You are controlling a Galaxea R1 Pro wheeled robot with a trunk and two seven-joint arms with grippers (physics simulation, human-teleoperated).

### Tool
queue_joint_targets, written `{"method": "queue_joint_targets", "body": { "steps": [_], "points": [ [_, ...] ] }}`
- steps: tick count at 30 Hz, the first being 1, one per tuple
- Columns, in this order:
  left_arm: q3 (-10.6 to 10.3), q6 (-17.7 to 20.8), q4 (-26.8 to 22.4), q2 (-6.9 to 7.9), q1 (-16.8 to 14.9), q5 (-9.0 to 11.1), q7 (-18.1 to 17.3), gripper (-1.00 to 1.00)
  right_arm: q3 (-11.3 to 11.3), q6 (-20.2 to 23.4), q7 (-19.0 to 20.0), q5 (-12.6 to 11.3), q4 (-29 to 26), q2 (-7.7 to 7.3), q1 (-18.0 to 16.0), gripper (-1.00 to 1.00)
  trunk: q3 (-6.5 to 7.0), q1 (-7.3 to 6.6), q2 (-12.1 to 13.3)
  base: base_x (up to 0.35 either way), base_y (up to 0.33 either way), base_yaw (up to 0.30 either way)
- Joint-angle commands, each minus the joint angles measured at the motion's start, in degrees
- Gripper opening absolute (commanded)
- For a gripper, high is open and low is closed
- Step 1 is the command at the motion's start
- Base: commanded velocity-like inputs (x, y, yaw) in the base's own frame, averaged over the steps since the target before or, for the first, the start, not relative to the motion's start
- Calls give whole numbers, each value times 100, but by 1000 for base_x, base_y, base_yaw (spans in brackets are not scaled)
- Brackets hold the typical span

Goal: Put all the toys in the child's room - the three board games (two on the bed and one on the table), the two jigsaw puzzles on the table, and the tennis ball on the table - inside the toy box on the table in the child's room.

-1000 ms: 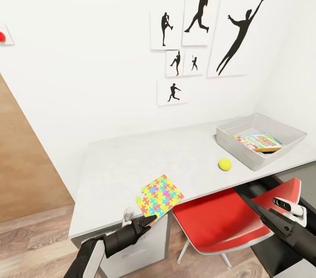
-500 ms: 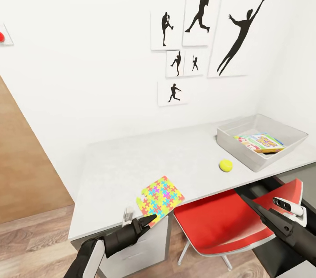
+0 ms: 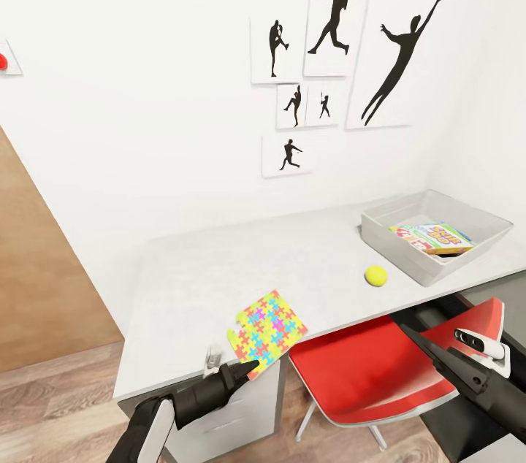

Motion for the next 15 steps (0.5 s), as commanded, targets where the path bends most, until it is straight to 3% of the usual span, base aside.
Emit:
{"method": "queue_joint_targets", "body": {
  "steps": [1,8,15],
  "points": [
    [18,-3,4,-4,-2,-63,-10,-100,1,47,-4,-31,-1,-2,1,100,-5,0,-3,0,0,0],
    [26,-2,4,4,-3,-60,-16,-100,-1,47,-4,-31,0,-2,1,100,-5,0,-3,0,0,0],
    [17,6,4,5,-3,-58,-18,-100,-3,47,-4,-31,-1,-2,1,100,121,-153,278,0,0,0]
  ]
}}
